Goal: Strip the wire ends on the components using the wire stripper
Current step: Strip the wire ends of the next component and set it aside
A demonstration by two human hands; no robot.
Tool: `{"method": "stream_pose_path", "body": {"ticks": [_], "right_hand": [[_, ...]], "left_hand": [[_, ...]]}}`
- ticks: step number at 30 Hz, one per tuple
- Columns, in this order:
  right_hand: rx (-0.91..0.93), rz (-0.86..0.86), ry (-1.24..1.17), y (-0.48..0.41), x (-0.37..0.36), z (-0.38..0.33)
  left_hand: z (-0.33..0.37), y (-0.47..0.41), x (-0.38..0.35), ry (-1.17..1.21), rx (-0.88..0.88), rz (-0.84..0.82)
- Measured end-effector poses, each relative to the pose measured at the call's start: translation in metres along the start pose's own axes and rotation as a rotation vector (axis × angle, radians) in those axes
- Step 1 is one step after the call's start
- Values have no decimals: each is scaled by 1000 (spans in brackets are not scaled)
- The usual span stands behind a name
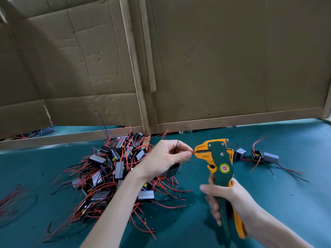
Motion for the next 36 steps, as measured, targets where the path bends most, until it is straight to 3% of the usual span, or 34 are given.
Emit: {"method": "stream_pose_path", "body": {"ticks": [7,12,15,23,28,32,36], "right_hand": [[-76,-77,-291,-9,4,-5],[-56,-16,-325,-14,23,-10],[-51,0,-309,-14,27,-13],[-53,-79,-268,-16,27,-12],[-33,-161,-204,-16,22,-11],[-13,-198,-186,-15,22,-10],[-7,-234,-169,-14,20,-12]], "left_hand": [[-42,-1,-31,-26,174,31],[-57,1,-57,-349,76,-44],[-56,3,-52,-292,61,-54],[-41,4,-33,-65,86,138],[-23,-5,-25,-85,-44,219],[-18,-5,-16,3,-83,265],[-13,-5,-14,-69,-98,256]]}}
Point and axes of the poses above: each hand's wrist, its own y-axis away from the middle knuckle, its own x-axis out of the back of the hand, z = x × y, the point moved 6 cm from there along -y, towards the middle knuckle, and after that the axes turned 5 degrees about z, right-handed, at the moved point
